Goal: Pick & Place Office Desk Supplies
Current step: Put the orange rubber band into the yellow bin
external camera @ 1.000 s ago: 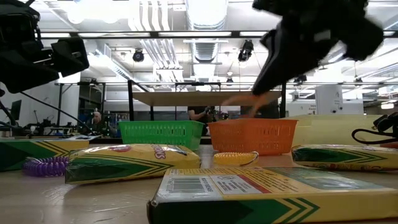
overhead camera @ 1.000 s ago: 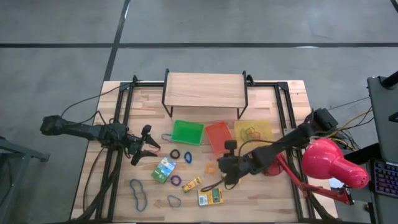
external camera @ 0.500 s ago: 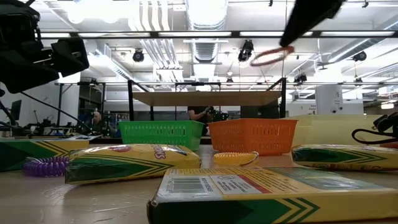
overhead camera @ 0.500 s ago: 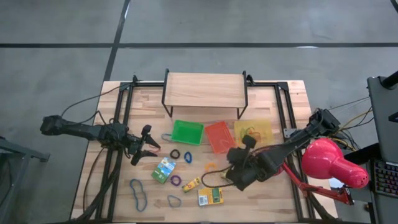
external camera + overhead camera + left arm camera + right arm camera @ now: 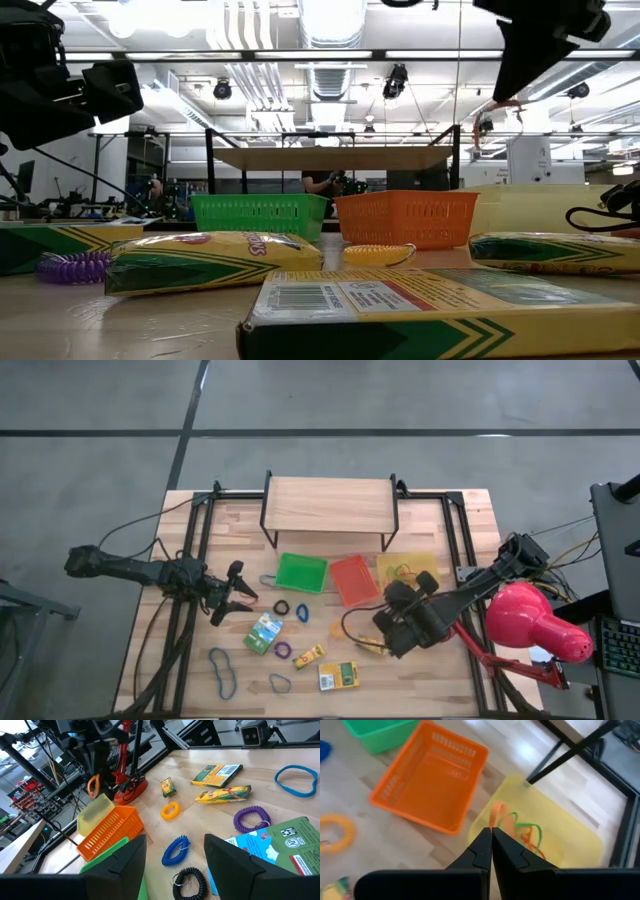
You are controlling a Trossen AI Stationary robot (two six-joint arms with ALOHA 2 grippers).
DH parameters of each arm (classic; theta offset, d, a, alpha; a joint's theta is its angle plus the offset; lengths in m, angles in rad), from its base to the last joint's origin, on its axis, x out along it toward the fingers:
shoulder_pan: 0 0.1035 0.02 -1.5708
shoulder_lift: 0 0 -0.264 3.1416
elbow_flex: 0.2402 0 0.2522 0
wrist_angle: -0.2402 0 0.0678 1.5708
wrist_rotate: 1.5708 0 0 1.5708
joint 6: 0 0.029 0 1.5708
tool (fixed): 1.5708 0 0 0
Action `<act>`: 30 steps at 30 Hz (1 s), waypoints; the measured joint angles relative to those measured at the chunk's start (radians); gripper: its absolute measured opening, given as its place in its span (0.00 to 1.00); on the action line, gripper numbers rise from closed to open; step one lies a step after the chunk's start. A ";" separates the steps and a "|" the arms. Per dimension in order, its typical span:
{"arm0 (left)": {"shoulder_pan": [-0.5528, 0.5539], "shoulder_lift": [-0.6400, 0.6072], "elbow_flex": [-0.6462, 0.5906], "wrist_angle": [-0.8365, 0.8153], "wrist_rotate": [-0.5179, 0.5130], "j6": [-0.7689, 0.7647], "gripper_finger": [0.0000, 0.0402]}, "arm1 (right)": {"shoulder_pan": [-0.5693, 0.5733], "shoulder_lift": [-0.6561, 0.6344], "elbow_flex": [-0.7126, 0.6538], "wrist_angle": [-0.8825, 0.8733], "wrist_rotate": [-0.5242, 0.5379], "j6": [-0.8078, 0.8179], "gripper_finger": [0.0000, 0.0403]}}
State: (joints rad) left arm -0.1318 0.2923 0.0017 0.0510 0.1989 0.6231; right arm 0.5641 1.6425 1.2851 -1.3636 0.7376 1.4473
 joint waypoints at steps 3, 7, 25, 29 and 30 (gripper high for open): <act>0.000 0.000 0.000 0.000 0.000 0.000 0.51 | -0.012 -0.027 -0.045 0.004 0.000 0.029 0.02; 0.000 0.000 0.000 0.000 0.000 0.000 0.51 | -0.045 -0.075 -0.136 0.011 -0.001 0.092 0.02; 0.000 0.000 0.000 0.000 0.000 0.000 0.51 | -0.158 -0.409 -0.622 0.521 -0.004 -0.028 0.02; 0.000 0.000 0.000 0.000 0.000 0.000 0.51 | -0.157 -0.453 -0.665 0.576 -0.004 -0.003 0.02; 0.000 0.000 0.000 0.000 0.000 0.000 0.51 | -0.157 -0.459 -0.671 0.588 -0.004 -0.010 0.02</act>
State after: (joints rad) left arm -0.1314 0.2924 0.0017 0.0509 0.1989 0.6231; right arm 0.4072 1.1838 0.6139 -0.7758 0.7334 1.4372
